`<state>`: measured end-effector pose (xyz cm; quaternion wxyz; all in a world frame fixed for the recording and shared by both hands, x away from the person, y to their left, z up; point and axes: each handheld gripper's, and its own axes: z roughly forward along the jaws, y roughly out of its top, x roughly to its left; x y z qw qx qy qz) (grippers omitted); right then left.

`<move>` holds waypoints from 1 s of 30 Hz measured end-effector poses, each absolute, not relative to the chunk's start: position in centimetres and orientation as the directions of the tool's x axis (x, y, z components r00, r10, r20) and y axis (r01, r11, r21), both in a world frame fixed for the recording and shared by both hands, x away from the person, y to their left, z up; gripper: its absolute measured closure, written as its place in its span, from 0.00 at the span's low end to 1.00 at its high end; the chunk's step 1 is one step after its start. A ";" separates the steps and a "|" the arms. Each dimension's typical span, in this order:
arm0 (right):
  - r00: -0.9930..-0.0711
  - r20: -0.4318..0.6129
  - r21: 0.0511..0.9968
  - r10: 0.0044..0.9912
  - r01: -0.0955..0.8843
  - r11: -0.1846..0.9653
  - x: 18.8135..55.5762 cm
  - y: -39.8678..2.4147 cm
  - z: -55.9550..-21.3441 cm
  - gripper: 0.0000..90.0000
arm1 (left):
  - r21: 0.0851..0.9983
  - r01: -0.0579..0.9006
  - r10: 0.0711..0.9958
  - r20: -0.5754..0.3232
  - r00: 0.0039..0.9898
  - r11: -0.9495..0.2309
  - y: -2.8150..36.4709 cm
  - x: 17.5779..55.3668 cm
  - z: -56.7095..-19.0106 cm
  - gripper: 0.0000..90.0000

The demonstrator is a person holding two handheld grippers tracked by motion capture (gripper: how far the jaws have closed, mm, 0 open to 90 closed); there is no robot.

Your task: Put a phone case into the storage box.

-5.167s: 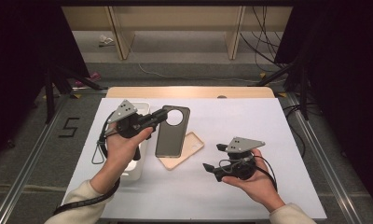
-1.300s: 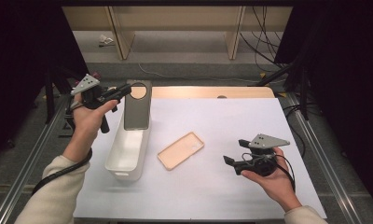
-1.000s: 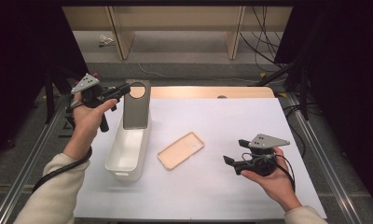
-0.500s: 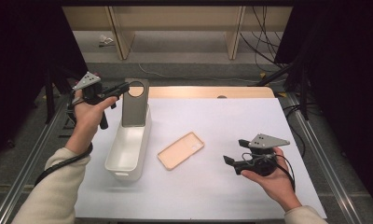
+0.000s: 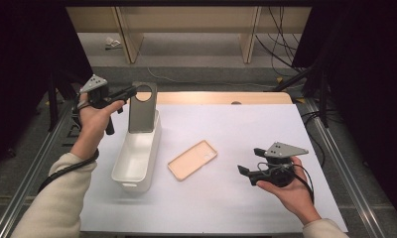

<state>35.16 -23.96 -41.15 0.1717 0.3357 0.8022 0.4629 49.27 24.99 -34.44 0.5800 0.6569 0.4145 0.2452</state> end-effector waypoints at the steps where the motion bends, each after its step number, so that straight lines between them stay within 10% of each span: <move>1: -0.716 0.034 0.858 0.698 0.379 0.347 35.2 -24.0 -41.1 0.19 | 0.965 0.261 0.830 -0.161 0.534 0.020 25.0 49.4 -34.5 0.91; 30: -0.718 0.034 0.858 0.695 0.377 0.348 35.2 -23.9 -41.2 0.19 | 0.945 0.326 0.851 -0.176 0.495 0.006 25.4 51.5 -36.4 0.91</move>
